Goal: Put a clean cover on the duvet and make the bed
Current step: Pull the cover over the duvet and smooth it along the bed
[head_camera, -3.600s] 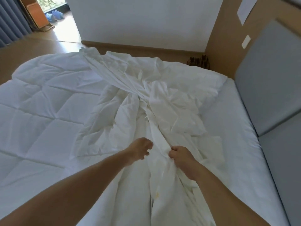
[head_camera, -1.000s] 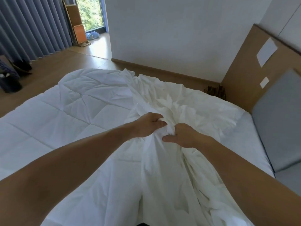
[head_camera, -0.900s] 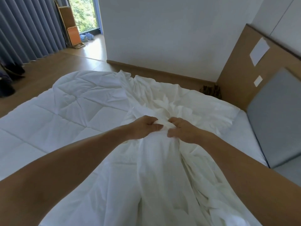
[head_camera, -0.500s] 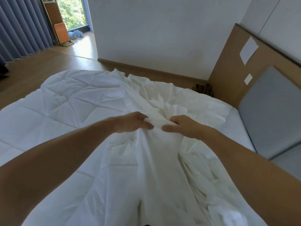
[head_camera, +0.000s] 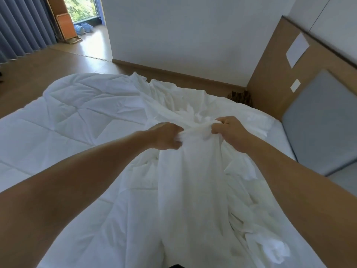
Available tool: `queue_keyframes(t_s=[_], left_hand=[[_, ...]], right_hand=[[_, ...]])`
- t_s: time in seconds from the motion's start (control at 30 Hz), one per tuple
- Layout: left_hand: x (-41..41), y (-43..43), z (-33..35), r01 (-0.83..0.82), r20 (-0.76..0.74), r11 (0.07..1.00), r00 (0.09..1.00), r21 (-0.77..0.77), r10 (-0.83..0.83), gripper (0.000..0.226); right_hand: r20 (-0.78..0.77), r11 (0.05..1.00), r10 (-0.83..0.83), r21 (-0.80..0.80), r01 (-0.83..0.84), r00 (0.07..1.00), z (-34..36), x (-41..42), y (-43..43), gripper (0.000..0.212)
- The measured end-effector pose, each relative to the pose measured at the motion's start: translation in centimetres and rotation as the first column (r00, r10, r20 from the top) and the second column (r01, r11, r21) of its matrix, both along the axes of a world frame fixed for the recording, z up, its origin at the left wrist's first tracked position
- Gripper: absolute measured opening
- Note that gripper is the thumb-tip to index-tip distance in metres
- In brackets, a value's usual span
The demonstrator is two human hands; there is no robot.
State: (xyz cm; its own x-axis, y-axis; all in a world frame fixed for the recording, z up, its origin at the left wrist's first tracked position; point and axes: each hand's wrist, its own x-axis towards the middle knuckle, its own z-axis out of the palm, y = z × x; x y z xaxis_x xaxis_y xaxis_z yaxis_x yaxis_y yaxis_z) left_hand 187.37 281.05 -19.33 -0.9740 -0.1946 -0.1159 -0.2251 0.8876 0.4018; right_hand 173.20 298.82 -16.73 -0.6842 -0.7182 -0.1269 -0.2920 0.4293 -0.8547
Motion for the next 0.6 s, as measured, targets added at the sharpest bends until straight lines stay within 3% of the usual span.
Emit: queue_keyframes(t_s=[0.1,0.2,0.3,0.37,0.43,0.53,0.6], left_hand=[[-0.7,0.2,-0.3,-0.1,-0.183,0.972,0.973,0.212,0.14,0.028],[-1.1,1.4,-1.2,-0.166,-0.222,0.938,0.945,0.304,0.239,0.027],[-0.4,2.4,-1.6,-0.182,-0.25,0.897,0.921,0.402,0.299,0.018],[0.4,2.9,-2.2,-0.208,-0.25,0.847,0.897,0.49,0.365,0.019],[1.4,3.2,-3.8,-0.28,-0.174,0.76,0.873,0.586,0.455,0.046],[2.9,3.2,-6.9,-0.4,0.101,0.597,0.877,0.695,0.47,0.107],[3.6,3.5,-8.1,-0.434,0.265,0.448,0.881,0.782,0.392,0.107]], right_hand=[[0.16,0.997,-0.012,-0.067,0.023,0.987,-1.2,0.7,1.1,0.03],[0.253,0.99,0.135,0.003,-0.14,0.958,-2.5,1.8,1.8,0.046],[0.118,0.905,0.264,0.315,-0.288,0.957,-3.1,2.5,1.3,0.049],[0.098,0.908,0.251,0.321,-0.27,0.963,-3.0,2.8,0.8,0.032],[0.174,0.972,0.147,0.159,-0.176,0.974,-2.4,3.1,0.6,0.029],[0.305,0.997,0.083,-0.027,-0.078,0.949,-1.5,3.3,0.7,0.029],[0.38,0.995,0.094,-0.058,-0.078,0.92,-1.4,3.5,0.8,0.034]])
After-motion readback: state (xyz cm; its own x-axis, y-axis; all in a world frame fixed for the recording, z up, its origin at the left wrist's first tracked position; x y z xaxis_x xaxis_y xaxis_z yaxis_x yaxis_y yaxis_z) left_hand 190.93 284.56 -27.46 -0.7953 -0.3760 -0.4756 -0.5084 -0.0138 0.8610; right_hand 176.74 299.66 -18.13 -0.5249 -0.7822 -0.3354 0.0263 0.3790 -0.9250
